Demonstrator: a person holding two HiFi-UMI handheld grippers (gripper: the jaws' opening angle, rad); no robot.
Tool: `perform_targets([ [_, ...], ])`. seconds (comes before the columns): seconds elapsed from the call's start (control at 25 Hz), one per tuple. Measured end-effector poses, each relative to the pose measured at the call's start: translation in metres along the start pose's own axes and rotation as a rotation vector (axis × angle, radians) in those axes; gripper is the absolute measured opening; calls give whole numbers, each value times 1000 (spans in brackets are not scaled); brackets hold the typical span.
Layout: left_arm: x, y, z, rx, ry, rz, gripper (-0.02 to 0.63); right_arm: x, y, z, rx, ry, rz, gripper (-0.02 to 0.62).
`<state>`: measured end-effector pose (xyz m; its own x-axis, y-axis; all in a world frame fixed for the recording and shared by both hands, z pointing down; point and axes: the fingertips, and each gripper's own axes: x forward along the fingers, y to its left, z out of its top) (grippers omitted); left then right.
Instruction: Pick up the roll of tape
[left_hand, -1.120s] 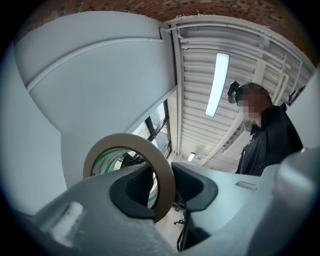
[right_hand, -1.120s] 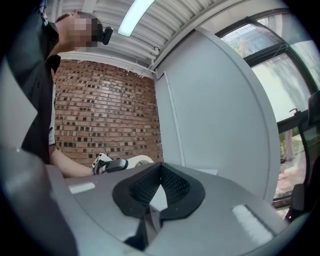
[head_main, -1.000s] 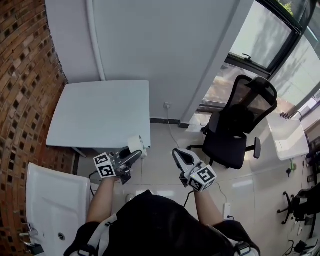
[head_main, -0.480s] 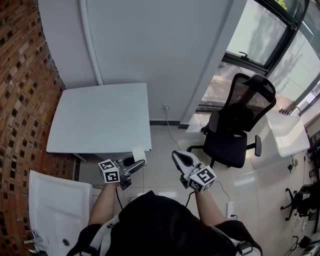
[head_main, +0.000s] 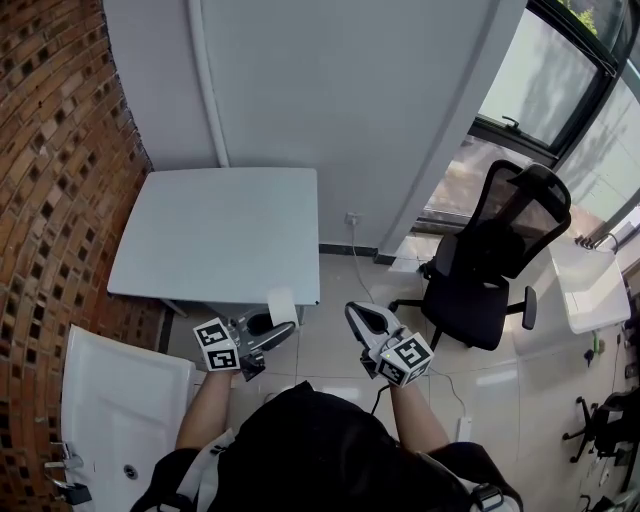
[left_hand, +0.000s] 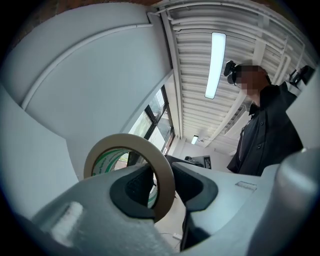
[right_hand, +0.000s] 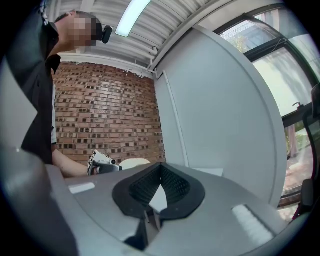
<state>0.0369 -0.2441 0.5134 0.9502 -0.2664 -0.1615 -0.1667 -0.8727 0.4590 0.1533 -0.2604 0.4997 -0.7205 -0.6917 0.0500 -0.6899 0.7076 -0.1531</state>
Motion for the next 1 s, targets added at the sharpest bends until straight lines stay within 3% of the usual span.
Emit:
perform_targets([
  [0.4, -43, -55, 60, 167, -142, 62, 114, 15, 18, -3, -13, 19, 112, 5],
  [0.56, -56, -71, 63, 240, -127, 104, 114, 19, 22, 3, -27, 3, 136, 5],
  [1.0, -44, -89, 60, 228, -187, 168, 114, -5, 23, 18, -24, -35, 164, 5],
])
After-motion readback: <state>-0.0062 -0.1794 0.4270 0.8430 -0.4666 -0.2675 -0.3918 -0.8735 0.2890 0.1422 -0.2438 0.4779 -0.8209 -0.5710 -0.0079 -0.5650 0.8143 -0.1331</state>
